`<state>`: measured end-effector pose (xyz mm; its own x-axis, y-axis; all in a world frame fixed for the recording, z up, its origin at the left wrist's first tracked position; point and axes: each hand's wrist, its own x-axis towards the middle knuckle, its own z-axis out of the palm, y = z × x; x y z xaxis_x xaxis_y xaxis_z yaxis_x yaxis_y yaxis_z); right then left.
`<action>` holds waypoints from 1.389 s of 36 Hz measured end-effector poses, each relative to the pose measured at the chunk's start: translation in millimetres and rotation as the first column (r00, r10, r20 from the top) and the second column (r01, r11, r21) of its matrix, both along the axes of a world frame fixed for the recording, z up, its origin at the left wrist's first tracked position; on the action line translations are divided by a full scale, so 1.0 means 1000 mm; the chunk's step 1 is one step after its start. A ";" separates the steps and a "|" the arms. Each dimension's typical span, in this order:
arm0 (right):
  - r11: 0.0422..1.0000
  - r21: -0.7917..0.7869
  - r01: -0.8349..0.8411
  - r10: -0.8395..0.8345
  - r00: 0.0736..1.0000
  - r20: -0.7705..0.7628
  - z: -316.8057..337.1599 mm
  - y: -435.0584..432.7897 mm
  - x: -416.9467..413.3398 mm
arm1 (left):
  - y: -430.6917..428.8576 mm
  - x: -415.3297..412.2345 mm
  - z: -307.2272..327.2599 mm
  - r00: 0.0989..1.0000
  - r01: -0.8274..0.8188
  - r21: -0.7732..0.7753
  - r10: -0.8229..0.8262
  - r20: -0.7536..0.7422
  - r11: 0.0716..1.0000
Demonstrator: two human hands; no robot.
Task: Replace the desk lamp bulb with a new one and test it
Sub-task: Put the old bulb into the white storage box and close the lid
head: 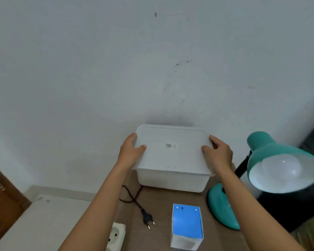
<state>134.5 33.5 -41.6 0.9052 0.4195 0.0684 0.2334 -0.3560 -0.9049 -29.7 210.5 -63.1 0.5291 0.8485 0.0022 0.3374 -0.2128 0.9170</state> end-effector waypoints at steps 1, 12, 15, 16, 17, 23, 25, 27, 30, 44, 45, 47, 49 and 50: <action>1.000 -0.009 0.005 -0.005 1.000 0.002 -0.001 0.002 0.003 | 0.003 0.004 -0.002 1.000 -0.002 -0.003 0.002 -0.003 1.000; 0.999 -0.036 -0.010 0.008 0.998 -0.056 -0.004 0.017 0.021 | 0.024 0.024 -0.011 0.999 0.016 -0.021 -0.017 -0.047 1.000; 0.999 -0.034 -0.008 0.006 0.998 -0.055 -0.004 0.016 0.021 | 0.024 0.024 -0.010 0.998 0.018 -0.021 -0.019 -0.056 1.000; 1.000 -0.029 -0.006 0.005 0.999 -0.049 -0.003 0.015 0.020 | 0.023 0.025 -0.009 0.998 0.017 -0.014 -0.018 -0.059 1.000; 1.000 -0.025 -0.003 0.002 0.999 -0.046 -0.002 0.014 0.019 | 0.023 0.025 -0.007 0.998 0.014 -0.001 -0.015 -0.066 1.000; 0.998 -0.039 0.042 -0.043 0.998 -0.035 0.003 0.010 0.017 | 0.020 0.029 0.000 0.998 0.028 0.057 -0.024 -0.066 0.998; 0.998 -0.051 0.043 -0.046 0.998 -0.044 0.002 0.009 0.019 | 0.018 0.032 -0.001 0.996 0.037 0.076 -0.031 -0.078 0.996; 0.998 -0.054 0.042 -0.044 0.998 -0.051 0.000 0.010 0.021 | 0.018 0.034 -0.003 0.995 0.032 0.106 -0.022 -0.095 0.994; 0.999 -0.050 0.019 -0.024 0.996 -0.082 -0.004 0.012 0.025 | 0.020 0.036 -0.004 0.991 0.039 0.128 -0.022 -0.133 0.991; 0.999 0.050 0.007 -0.003 0.996 -0.094 -0.035 -0.006 0.005 | 0.000 0.014 -0.028 0.989 -0.046 -0.055 0.053 0.139 0.997; 0.997 0.080 0.022 -0.014 0.995 -0.100 -0.038 -0.008 0.002 | -0.004 0.013 -0.029 0.984 -0.053 -0.059 0.062 0.167 0.997; 0.990 0.135 0.047 -0.031 0.992 -0.121 -0.043 -0.008 -0.001 | -0.008 0.013 -0.031 0.976 -0.068 -0.078 0.083 0.204 0.995; 0.985 0.168 0.050 -0.026 0.990 -0.142 -0.045 -0.006 0.000 | -0.008 0.015 -0.033 0.973 -0.080 -0.090 0.098 0.207 0.993; 0.983 0.178 0.044 -0.018 0.989 -0.149 -0.045 -0.004 0.001 | -0.006 0.015 -0.034 0.974 -0.089 -0.094 0.106 0.201 0.992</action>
